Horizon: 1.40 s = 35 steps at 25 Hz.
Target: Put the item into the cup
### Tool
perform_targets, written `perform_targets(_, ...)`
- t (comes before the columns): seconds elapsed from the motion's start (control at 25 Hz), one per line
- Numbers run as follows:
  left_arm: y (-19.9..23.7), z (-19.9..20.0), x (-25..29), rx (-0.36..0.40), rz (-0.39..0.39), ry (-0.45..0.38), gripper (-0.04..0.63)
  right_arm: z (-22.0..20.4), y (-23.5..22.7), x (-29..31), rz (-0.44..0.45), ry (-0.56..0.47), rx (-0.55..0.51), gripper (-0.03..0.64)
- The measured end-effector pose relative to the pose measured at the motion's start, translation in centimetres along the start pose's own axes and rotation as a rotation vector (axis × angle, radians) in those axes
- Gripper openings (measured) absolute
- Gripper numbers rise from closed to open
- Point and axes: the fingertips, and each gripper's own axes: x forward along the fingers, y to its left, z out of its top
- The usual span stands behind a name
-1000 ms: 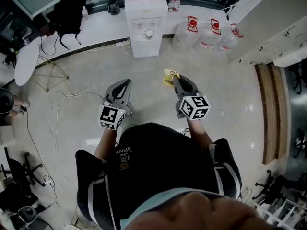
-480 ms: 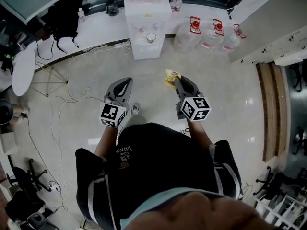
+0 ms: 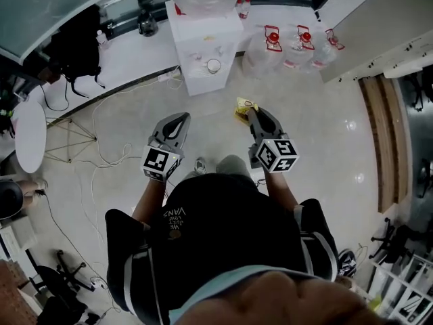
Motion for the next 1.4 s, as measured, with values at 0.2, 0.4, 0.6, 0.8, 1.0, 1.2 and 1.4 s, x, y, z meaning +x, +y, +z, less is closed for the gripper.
perform_targets(0.2, 2.3, -0.7, 3.7, -0.029, -0.019, 0.012, 0.019, 1.1, -1.9, 4.1, -0.005, 0.02, -0.003, 0.063)
perform_targets(0.4, 5.0, -0.4, 9.2, -0.034, 0.022, 0.015, 0.02, 3.3, -5.3, 9.1, 0.03, 0.036, -0.038, 0.064)
perform_targets(0.6, 6.4, -0.5, 15.0, -0.035, 0.073, 0.008, 0.02, 4.9, -9.1, 13.6, 0.072, 0.07, -0.101, 0.063)
perform_targets(0.8, 7.7, -1.7, 20.8, -0.038, 0.125, 0.022, 0.02, 6.2, -12.7, 17.8, 0.115, 0.101, -0.133, 0.063)
perform_targets(1.0, 9.2, -4.4, 25.2, -0.039, 0.164, 0.059, 0.02, 5.0, -16.1, 21.6, 0.122, 0.159, -0.183, 0.063)
perform_targets(1.2, 11.4, -9.5, 27.2, -0.03, 0.142, 0.141, 0.02, 3.0, -16.8, 25.9, 0.104, 0.145, -0.212, 0.063)
perform_targets(1.4, 14.4, -15.9, 28.0, -0.02, 0.084, 0.211, 0.021, -0.2, -15.8, 30.4, 0.066, 0.125, -0.316, 0.063)
